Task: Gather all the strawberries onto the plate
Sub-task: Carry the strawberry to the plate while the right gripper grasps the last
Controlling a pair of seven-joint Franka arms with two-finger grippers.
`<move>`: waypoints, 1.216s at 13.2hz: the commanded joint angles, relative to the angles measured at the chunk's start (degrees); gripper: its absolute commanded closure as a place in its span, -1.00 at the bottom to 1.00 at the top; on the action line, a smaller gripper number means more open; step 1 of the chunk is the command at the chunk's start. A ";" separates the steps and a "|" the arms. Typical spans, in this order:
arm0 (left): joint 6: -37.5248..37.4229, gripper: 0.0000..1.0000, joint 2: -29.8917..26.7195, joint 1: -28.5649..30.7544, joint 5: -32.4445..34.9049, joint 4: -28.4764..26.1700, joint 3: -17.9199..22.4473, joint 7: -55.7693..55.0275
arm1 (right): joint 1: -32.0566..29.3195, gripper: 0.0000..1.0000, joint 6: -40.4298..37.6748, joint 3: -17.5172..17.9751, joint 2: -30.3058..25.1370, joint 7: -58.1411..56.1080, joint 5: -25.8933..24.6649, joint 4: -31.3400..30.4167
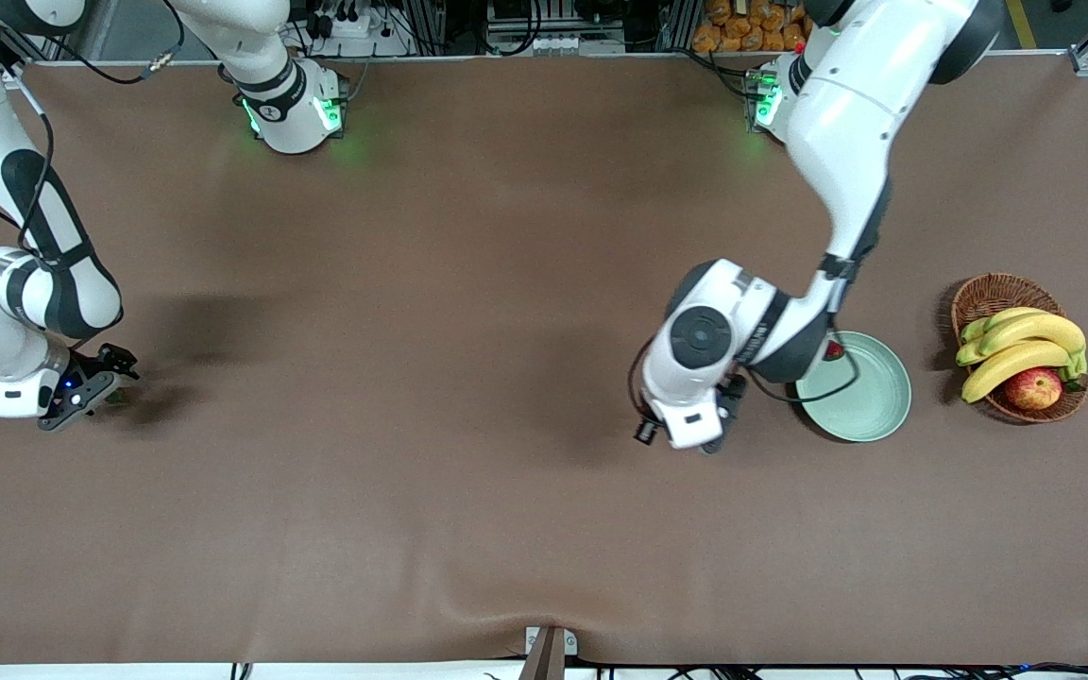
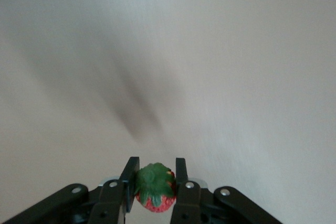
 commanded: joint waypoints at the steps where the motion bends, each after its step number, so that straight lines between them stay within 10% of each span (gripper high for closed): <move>1: -3.45 1.00 -6.50 4.98 -0.73 -6.50 -0.74 10.47 | -2.11 -1.00 4.23 1.04 0.88 -6.32 -0.27 -0.14; 10: -3.20 1.00 -11.36 22.57 0.85 -20.49 -0.56 46.36 | -1.50 1.00 3.52 1.13 0.97 -5.27 -0.10 0.65; 13: -0.75 0.88 -10.65 26.53 4.45 -22.59 -0.65 49.00 | 0.42 1.00 1.60 2.09 0.44 -5.09 0.51 2.84; 15: -0.38 -0.16 -11.26 27.32 4.46 -23.30 -0.74 50.15 | 3.59 1.00 -3.65 2.71 0.44 -3.34 0.69 6.78; 16: -0.56 -0.99 -11.70 27.24 4.46 -23.39 -0.74 50.16 | 5.60 1.00 -6.73 2.98 0.44 -1.24 0.69 8.81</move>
